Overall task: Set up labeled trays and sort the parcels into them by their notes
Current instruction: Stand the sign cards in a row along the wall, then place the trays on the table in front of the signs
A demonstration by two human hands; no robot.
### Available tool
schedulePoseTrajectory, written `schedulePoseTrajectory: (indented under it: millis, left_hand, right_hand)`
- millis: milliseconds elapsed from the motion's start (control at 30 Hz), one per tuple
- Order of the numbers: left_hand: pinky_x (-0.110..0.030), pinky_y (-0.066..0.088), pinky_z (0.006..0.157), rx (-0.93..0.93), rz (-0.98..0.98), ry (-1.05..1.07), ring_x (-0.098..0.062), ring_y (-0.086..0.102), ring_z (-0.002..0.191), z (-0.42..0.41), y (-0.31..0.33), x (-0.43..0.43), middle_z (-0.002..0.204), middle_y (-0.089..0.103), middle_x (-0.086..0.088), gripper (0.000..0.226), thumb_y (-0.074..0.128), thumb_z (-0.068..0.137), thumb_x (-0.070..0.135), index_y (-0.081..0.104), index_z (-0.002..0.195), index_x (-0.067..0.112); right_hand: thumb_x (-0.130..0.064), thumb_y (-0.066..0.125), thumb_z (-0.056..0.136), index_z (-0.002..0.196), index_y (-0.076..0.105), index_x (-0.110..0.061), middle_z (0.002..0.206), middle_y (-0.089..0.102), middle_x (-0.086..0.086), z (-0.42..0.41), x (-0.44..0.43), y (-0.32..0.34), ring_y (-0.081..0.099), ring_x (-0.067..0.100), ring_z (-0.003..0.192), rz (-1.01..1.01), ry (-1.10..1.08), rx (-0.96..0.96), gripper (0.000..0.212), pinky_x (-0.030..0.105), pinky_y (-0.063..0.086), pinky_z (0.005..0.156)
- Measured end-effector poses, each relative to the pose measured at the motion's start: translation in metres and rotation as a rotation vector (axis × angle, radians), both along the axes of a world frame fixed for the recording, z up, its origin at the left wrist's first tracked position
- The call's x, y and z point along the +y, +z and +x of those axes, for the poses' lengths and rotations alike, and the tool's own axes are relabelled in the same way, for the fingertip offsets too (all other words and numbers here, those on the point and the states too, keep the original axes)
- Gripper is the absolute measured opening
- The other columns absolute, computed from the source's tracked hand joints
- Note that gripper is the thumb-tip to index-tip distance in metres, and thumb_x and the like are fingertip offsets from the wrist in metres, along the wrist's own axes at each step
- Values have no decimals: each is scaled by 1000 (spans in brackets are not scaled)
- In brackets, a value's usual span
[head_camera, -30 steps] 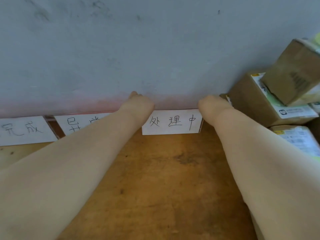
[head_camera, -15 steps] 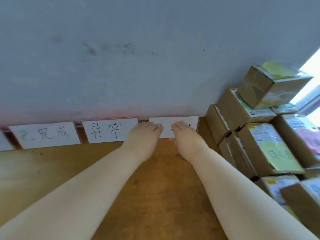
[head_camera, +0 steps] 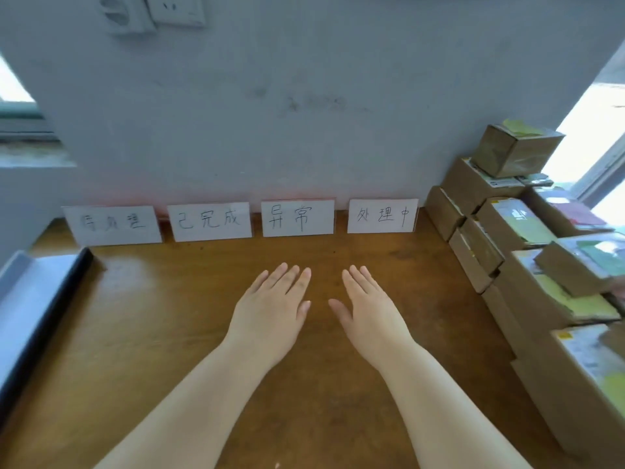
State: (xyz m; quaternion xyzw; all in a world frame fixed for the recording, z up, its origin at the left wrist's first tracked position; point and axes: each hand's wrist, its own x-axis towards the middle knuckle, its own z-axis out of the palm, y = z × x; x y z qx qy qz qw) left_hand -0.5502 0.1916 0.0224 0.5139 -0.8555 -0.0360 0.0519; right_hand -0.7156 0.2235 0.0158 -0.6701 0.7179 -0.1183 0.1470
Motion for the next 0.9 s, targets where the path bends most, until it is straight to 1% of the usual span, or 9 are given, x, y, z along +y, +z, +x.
schedulePoseTrajectory:
  millis: [100, 200, 333, 467, 567, 667, 767, 900]
  left_hand:
    - [-26, -1, 117, 40, 3, 32, -8, -1, 147, 35, -3, 38, 160, 7, 8, 55, 19, 102, 42, 3, 153, 27]
    - [-23, -5, 113, 89, 3, 52, -6, -2, 147, 60, -7, 71, 160, 6, 10, 55, 20, 102, 43, 3, 152, 27]
    - [-21, -7, 112, 115, -4, 59, -5, -3, 146, 77, -11, 105, 159, 6, 11, 55, 21, 103, 41, 4, 152, 27]
    - [-22, -5, 111, 149, -55, 65, -6, 2, 145, 83, -7, 129, 158, 17, 7, 55, 27, 102, 41, 13, 152, 23]
    - [-21, -9, 110, 143, -77, 106, -4, -6, 144, 84, -1, 144, 159, 9, 9, 56, 22, 102, 42, 6, 152, 25]
    - [-21, -9, 110, 128, -79, 153, -1, -14, 135, 85, 8, 159, 159, 7, 10, 56, 22, 102, 44, 4, 152, 26]
    - [-21, -9, 110, 111, -40, 205, 0, -15, 133, 87, 13, 178, 159, 5, 11, 57, 21, 102, 44, 1, 152, 27]
    - [-22, -9, 111, 106, -12, 236, -1, -14, 137, 96, 7, 201, 159, 5, 9, 57, 22, 102, 43, 0, 151, 25]
  right_hand:
    - [-50, 32, 97, 153, 11, -22, 160, 5, -9, 33, 46, -2, -6, 5, 146, 25, -68, -123, 65, 23, 10, 115]
    - [-51, 32, 96, 153, 9, -25, 160, 2, -12, 55, 84, -1, -7, 4, 145, 61, -97, -170, 66, 22, 13, 115]
    - [-50, 33, 97, 153, 9, -26, 159, 1, -12, 65, 118, 8, -8, 2, 144, 61, -69, -178, 65, 22, 13, 115]
    - [-50, 33, 97, 152, 8, -26, 159, 0, -13, 70, 134, 23, -7, 2, 144, 22, -28, -165, 65, 21, 11, 114]
    - [-51, 33, 96, 152, 7, -27, 159, 0, -13, 74, 144, 30, -6, 3, 145, 8, 25, -158, 66, 21, 11, 114]
    - [-51, 33, 96, 152, 7, -27, 159, 0, -14, 73, 156, 36, -7, 2, 144, 21, 74, -163, 66, 20, 9, 114]
    - [-51, 33, 96, 152, 8, -27, 159, 1, -14, 71, 170, 37, -6, 1, 144, 50, 99, -186, 66, 19, 9, 112]
    - [-50, 33, 97, 152, 9, -25, 159, 2, -14, 77, 185, 30, -7, -1, 142, 81, 130, -211, 65, 18, 8, 112]
